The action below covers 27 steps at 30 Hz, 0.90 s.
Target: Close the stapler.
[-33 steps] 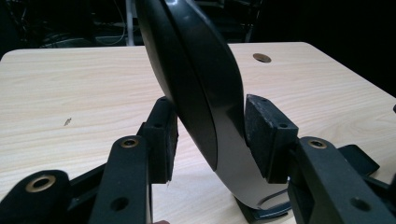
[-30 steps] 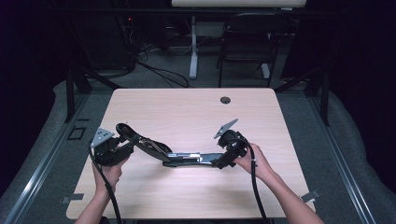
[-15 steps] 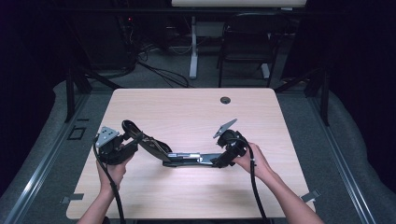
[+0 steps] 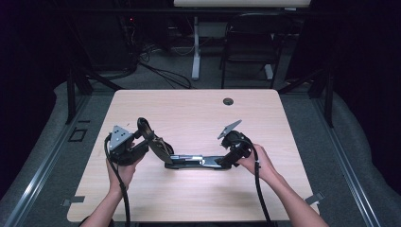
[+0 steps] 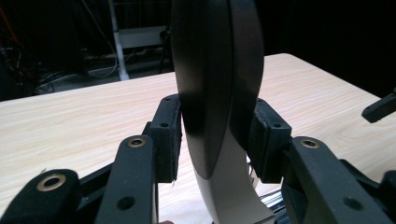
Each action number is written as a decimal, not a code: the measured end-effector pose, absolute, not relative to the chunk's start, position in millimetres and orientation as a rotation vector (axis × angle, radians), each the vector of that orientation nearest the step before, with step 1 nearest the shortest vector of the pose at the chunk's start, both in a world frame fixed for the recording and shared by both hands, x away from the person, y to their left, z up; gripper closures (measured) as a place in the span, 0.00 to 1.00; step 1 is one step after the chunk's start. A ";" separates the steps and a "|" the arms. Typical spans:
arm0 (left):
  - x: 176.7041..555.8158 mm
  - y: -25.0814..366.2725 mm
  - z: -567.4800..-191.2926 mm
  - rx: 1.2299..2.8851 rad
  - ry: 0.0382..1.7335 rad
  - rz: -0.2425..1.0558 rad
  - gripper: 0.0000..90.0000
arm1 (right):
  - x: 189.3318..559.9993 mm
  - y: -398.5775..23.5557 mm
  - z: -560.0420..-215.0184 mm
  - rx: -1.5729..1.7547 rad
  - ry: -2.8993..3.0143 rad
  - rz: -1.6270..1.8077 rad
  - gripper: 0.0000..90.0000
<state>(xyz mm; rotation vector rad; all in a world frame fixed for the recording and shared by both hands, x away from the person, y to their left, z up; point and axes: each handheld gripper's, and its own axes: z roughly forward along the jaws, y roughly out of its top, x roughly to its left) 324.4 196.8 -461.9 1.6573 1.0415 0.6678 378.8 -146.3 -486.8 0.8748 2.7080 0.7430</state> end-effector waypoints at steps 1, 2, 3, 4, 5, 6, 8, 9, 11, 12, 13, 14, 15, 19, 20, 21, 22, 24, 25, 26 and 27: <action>324.5 196.3 -462.4 1.653 1.033 0.664 0.67 | 379.1 -146.9 -486.7 0.873 2.709 0.739 0.15; 324.5 195.0 -462.7 1.646 1.030 0.662 0.67 | 379.3 -147.5 -486.9 0.880 2.708 0.740 0.15; 324.8 194.1 -462.7 1.644 1.025 0.662 0.67 | 379.5 -148.2 -487.4 0.886 2.704 0.740 0.15; 325.0 192.7 -462.4 1.650 1.015 0.668 0.67 | 379.3 -148.3 -488.2 0.896 2.697 0.752 0.15; 324.9 191.5 -462.0 1.656 1.010 0.671 0.67 | 379.7 -149.1 -487.6 0.890 2.703 0.738 0.16; 324.8 190.4 -461.7 1.659 1.005 0.675 0.67 | 379.6 -149.3 -487.7 0.892 2.703 0.738 0.16; 324.7 189.0 -461.5 1.661 0.999 0.677 0.67 | 379.4 -149.4 -487.6 0.894 2.702 0.736 0.16; 324.6 188.4 -461.3 1.665 0.998 0.678 0.67 | 379.4 -149.3 -487.6 0.894 2.702 0.736 0.16; 324.7 187.8 -461.2 1.667 0.993 0.679 0.67 | 379.4 -148.7 -487.8 0.894 2.702 0.739 0.16; 324.8 187.5 -461.3 1.666 0.991 0.681 0.67 | 379.7 -148.1 -488.1 0.897 2.703 0.743 0.16; 324.3 187.0 -460.8 1.669 0.997 0.681 0.67 | 379.8 -147.6 -488.4 0.903 2.701 0.748 0.16; 324.5 186.7 -460.5 1.670 0.997 0.681 0.67 | 380.4 -146.7 -487.4 0.903 2.703 0.729 0.16; 324.4 186.1 -460.0 1.672 0.998 0.680 0.67 | 380.6 -146.1 -487.5 0.903 2.694 0.731 0.16; 324.1 184.1 -459.0 1.678 1.001 0.683 0.68 | 382.5 -142.9 -486.1 0.921 2.689 0.746 0.17; 324.2 183.3 -458.9 1.680 0.998 0.686 0.68 | 383.0 -142.2 -485.7 0.918 2.689 0.746 0.17; 324.3 182.6 -458.5 1.688 0.992 0.690 0.68 | 383.0 -141.1 -485.5 0.929 2.686 0.761 0.17; 324.5 181.2 -458.4 1.690 0.986 0.692 0.67 | 383.3 -140.5 -484.1 0.920 2.688 0.752 0.17; 324.4 177.8 -457.9 1.697 0.976 0.705 0.68 | 382.9 -138.9 -482.1 0.922 2.687 0.768 0.18; 324.3 177.2 -457.7 1.707 0.971 0.712 0.68 | 382.7 -138.3 -480.7 0.915 2.690 0.769 0.18; 324.1 175.3 -457.6 1.705 0.970 0.717 0.68 | 382.5 -137.8 -480.2 0.913 2.687 0.779 0.20; 324.0 174.5 -457.6 1.707 0.969 0.720 0.68 | 382.2 -137.2 -479.1 0.908 2.685 0.789 0.21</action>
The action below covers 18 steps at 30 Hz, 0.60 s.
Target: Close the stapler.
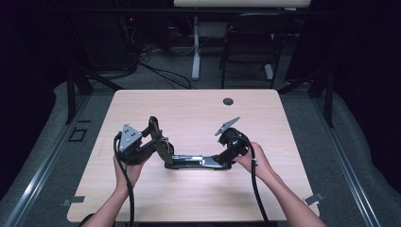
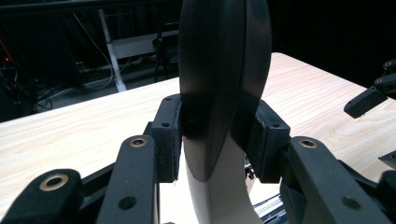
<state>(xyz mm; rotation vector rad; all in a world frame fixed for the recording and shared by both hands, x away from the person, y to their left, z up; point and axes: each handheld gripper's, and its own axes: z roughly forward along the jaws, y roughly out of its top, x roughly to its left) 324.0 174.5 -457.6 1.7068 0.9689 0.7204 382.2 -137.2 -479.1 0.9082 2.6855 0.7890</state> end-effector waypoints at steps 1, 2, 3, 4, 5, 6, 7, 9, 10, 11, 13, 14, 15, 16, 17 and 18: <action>324.0 173.0 -457.6 1.701 0.974 0.724 0.68 | 381.9 -136.5 -479.0 0.910 2.681 0.799 0.21; 324.0 171.8 -457.6 1.699 0.977 0.728 0.68 | 382.3 -135.9 -477.6 0.901 2.688 0.790 0.22; 324.3 170.7 -457.4 1.701 0.976 0.731 0.68 | 382.1 -134.9 -477.7 0.908 2.680 0.805 0.23; 324.5 169.7 -457.4 1.701 0.974 0.734 0.68 | 382.7 -134.4 -476.4 0.900 2.686 0.788 0.24; 324.5 168.7 -457.2 1.706 0.974 0.737 0.68 | 383.2 -133.9 -476.2 0.897 2.683 0.793 0.24; 324.7 167.8 -457.1 1.712 0.969 0.742 0.68 | 383.6 -132.9 -475.9 0.900 2.680 0.795 0.25; 325.0 166.4 -457.0 1.713 0.965 0.746 0.68 | 383.8 -131.6 -475.3 0.905 2.676 0.790 0.25; 325.3 164.7 -456.9 1.719 0.956 0.752 0.68 | 384.8 -129.5 -473.4 0.905 2.670 0.801 0.26; 325.4 164.2 -457.0 1.721 0.950 0.753 0.68 | 385.4 -128.5 -472.6 0.899 2.670 0.808 0.26; 325.5 164.1 -457.4 1.721 0.941 0.756 0.68 | 385.5 -127.6 -471.1 0.896 2.668 0.802 0.27; 325.6 164.2 -458.0 1.718 0.936 0.757 0.68 | 385.7 -126.0 -469.5 0.897 2.661 0.812 0.28; 325.6 164.4 -458.0 1.719 0.936 0.757 0.68 | 385.6 -125.1 -467.8 0.890 2.660 0.808 0.30; 325.7 164.6 -458.1 1.719 0.934 0.755 0.68 | 385.7 -124.5 -466.6 0.883 2.662 0.804 0.31; 325.6 164.7 -458.1 1.718 0.935 0.755 0.68 | 385.4 -123.6 -465.4 0.883 2.659 0.815 0.32; 325.5 164.6 -458.1 1.719 0.935 0.757 0.68 | 385.2 -122.6 -463.3 0.874 2.659 0.819 0.33; 325.4 164.6 -458.0 1.720 0.935 0.757 0.68 | 385.2 -122.0 -462.3 0.871 2.659 0.821 0.34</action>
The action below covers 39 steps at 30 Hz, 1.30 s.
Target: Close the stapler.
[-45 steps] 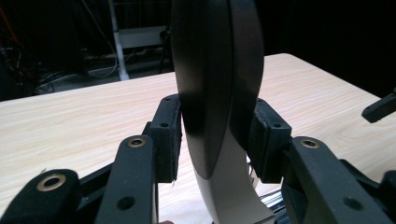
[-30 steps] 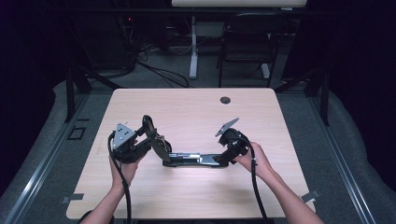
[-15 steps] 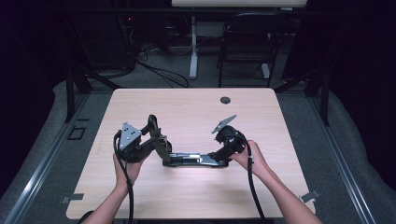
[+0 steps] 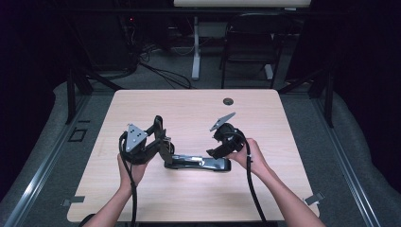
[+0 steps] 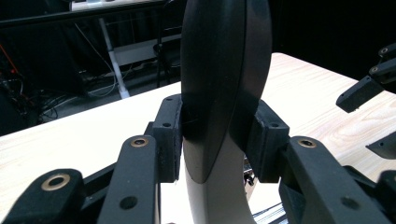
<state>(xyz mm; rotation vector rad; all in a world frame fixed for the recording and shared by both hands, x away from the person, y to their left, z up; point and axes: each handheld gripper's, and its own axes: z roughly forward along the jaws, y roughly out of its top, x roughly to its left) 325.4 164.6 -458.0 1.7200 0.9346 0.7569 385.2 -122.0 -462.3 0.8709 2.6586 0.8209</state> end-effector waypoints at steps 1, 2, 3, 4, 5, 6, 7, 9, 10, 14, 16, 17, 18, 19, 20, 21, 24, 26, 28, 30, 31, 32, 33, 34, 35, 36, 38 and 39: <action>325.4 164.5 -458.0 1.720 0.934 0.757 0.68 | 385.3 -121.1 -461.2 0.871 2.659 0.827 0.35; 325.6 164.5 -457.9 1.720 0.934 0.757 0.68 | 385.9 -120.1 -460.2 0.861 2.655 0.830 0.35; 325.8 164.4 -457.8 1.722 0.934 0.756 0.68 | 386.0 -119.4 -459.7 0.867 2.655 0.833 0.36; 326.0 164.6 -457.6 1.726 0.930 0.758 0.68 | 386.9 -118.6 -459.1 0.864 2.651 0.837 0.37; 326.5 164.3 -457.5 1.729 0.928 0.757 0.68 | 387.3 -118.0 -458.5 0.863 2.652 0.832 0.37; 327.5 163.5 -457.5 1.727 0.927 0.759 0.68 | 388.4 -116.7 -457.8 0.861 2.651 0.831 0.38; 329.5 161.5 -457.4 1.724 0.927 0.760 0.68 | 389.3 -116.1 -457.4 0.858 2.649 0.837 0.39; 332.4 158.4 -457.0 1.732 0.919 0.769 0.69 | 390.0 -115.0 -455.3 0.856 2.643 0.847 0.41; 332.9 156.9 -457.2 1.729 0.918 0.771 0.69 | 389.6 -114.9 -454.7 0.857 2.641 0.858 0.44; 332.3 151.7 -457.4 1.746 0.896 0.793 0.69 | 389.1 -118.2 -452.7 0.864 2.633 0.878 0.52; 331.2 149.9 -457.4 1.754 0.887 0.804 0.69 | 389.9 -119.4 -452.8 0.871 2.627 0.889 0.56; 330.8 148.5 -457.7 1.755 0.879 0.810 0.69 | 390.0 -119.5 -453.0 0.876 2.628 0.896 0.58; 330.2 147.5 -457.5 1.761 0.876 0.815 0.69 | 389.8 -119.3 -453.2 0.878 2.626 0.904 0.60; 329.7 146.4 -457.4 1.763 0.873 0.817 0.69 | 389.3 -118.7 -452.9 0.875 2.623 0.911 0.62; 329.3 145.6 -457.2 1.768 0.871 0.820 0.69 | 388.5 -118.1 -452.1 0.869 2.622 0.919 0.65; 328.4 144.4 -456.6 1.780 0.868 0.819 0.69 | 387.7 -117.5 -451.6 0.865 2.618 0.931 0.66; 326.7 140.5 -455.9 1.799 0.854 0.831 0.69 | 384.3 -115.2 -447.8 0.835 2.609 0.953 0.71; 325.4 136.6 -456.0 1.810 0.841 0.844 0.68 | 382.6 -114.2 -445.8 0.818 2.605 0.971 0.74; 324.7 133.6 -456.0 1.820 0.831 0.854 0.68 | 381.1 -113.2 -444.0 0.810 2.604 0.981 0.77; 324.6 131.4 -455.7 1.836 0.821 0.850 0.68 | 379.8 -112.6 -442.1 0.800 2.610 0.990 0.79; 324.5 128.6 -456.1 1.842 0.812 0.856 0.68 | 379.0 -111.9 -442.0 0.807 2.601 1.005 0.80; 324.3 126.8 -456.3 1.848 0.805 0.858 0.67 | 378.4 -111.5 -440.4 0.797 2.610 1.007 0.81; 323.8 124.4 -456.4 1.862 0.796 0.859 0.67 | 377.9 -111.0 -439.9 0.795 2.607 1.015 0.81; 323.4 121.9 -456.8 1.868 0.787 0.865 0.67 | 377.3 -110.5 -439.1 0.790 2.607 1.025 0.82; 323.0 119.4 -457.2 1.877 0.778 0.869 0.67 | 376.7 -110.5 -437.6 0.783 2.609 1.022 0.82; 322.9 118.2 -457.4 1.879 0.774 0.872 0.67 | 375.7 -110.3 -436.5 0.788 2.602 1.037 0.83; 322.5 115.9 -457.9 1.882 0.772 0.873 0.66 | 375.2 -110.7 -434.1 0.788 2.598 1.059 0.84; 322.3 115.4 -458.0 1.883 0.775 0.874 0.66 | 375.1 -111.4 -431.3 0.789 2.597 1.075 0.85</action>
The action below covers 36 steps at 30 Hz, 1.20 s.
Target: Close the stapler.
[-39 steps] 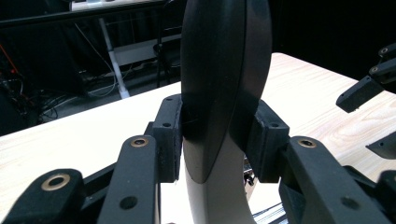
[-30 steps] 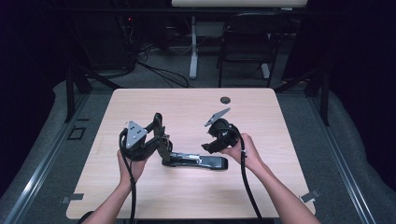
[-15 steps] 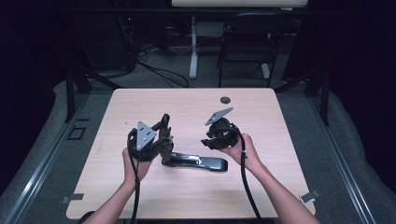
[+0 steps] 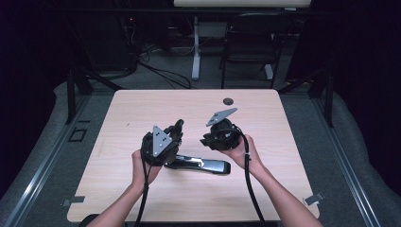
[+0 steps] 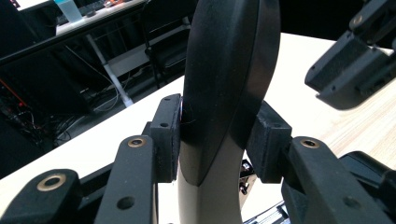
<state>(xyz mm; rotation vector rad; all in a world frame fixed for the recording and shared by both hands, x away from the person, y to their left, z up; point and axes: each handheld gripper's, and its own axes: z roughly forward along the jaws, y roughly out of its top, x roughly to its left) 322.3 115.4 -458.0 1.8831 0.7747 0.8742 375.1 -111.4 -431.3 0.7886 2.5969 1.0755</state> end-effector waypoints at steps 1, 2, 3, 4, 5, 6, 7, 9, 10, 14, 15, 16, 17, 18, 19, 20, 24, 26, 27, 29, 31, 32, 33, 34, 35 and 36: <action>322.2 114.9 -458.2 1.881 0.774 0.874 0.66 | 375.0 -111.5 -429.8 0.788 2.591 1.092 0.86; 322.2 114.9 -458.2 1.881 0.775 0.873 0.66 | 374.5 -111.2 -427.4 0.788 2.576 1.128 0.87; 322.1 114.7 -458.3 1.880 0.776 0.873 0.66 | 374.1 -110.8 -425.6 0.785 2.571 1.139 0.88; 322.0 114.6 -458.3 1.879 0.776 0.872 0.66 | 373.4 -110.3 -423.1 0.775 2.567 1.148 0.89; 322.0 114.5 -458.5 1.878 0.776 0.871 0.66 | 372.2 -108.9 -421.4 0.773 2.559 1.165 0.89; 321.9 114.3 -458.5 1.878 0.776 0.869 0.66 | 371.0 -107.3 -419.3 0.757 2.554 1.171 0.90; 321.9 114.2 -458.6 1.878 0.775 0.866 0.66 | 369.9 -106.0 -418.2 0.749 2.549 1.179 0.91; 321.8 113.0 -458.9 1.885 0.768 0.850 0.65 | 368.5 -104.3 -416.5 0.736 2.542 1.191 0.93; 321.8 113.0 -458.9 1.885 0.768 0.850 0.65 | 367.6 -103.3 -415.7 0.730 2.532 1.204 0.94; 321.4 107.9 -460.6 1.894 0.745 0.841 0.64 | 365.8 -102.5 -412.6 0.701 2.515 1.250 0.98; 321.6 106.6 -460.9 1.896 0.744 0.837 0.64 | 364.9 -102.4 -411.6 0.689 2.509 1.272 0.98; 322.0 104.3 -461.7 1.905 0.734 0.832 0.63 | 364.3 -102.1 -411.1 0.686 2.505 1.284 0.99; 322.0 102.2 -462.3 1.913 0.728 0.828 0.63 | 363.0 -101.9 -410.1 0.672 2.499 1.298 0.99; 321.8 100.2 -463.0 1.919 0.725 0.822 0.62 | 362.0 -101.8 -409.2 0.668 2.495 1.309 0.99; 321.8 98.5 -463.6 1.925 0.718 0.819 0.62 | 361.1 -101.8 -408.5 0.665 2.491 1.315 0.99; 321.8 97.1 -464.2 1.925 0.714 0.814 0.61 | 360.6 -101.9 -408.3 0.663 2.490 1.319 0.99; 322.3 95.5 -464.6 1.947 0.687 0.763 0.59 | 361.8 -104.7 -409.9 0.674 2.497 1.346 0.99; 325.5 97.9 -463.8 1.943 0.687 0.686 0.56 | 363.0 -106.2 -412.2 0.671 2.513 1.350 0.99; 326.9 99.0 -463.7 1.943 0.691 0.654 0.54 | 363.5 -107.5 -414.1 0.674 2.516 1.359 1.00; 331.0 102.6 -464.3 1.945 0.701 0.574 0.50 | 364.0 -110.0 -416.0 0.681 2.526 1.371 1.00; 334.3 106.6 -464.8 1.942 0.705 0.511 0.45 | 363.9 -112.3 -417.5 0.690 2.525 1.359 1.00; 335.4 108.3 -464.8 1.951 0.701 0.494 0.43 | 364.0 -113.6 -418.4 0.694 2.526 1.357 1.00; 336.0 109.3 -465.0 1.957 0.689 0.483 0.41 | 364.3 -115.8 -419.8 0.704 2.532 1.363 1.00; 336.3 110.9 -464.2 1.966 0.677 0.472 0.39 | 364.7 -118.0 -421.2 0.712 2.535 1.367 1.00; 336.5 111.7 -464.0 1.964 0.668 0.465 0.37 | 364.6 -120.5 -423.3 0.724 2.536 1.379 1.00; 336.6 112.7 -463.3 1.971 0.654 0.459 0.36 | 364.8 -121.8 -423.7 0.725 2.540 1.376 1.00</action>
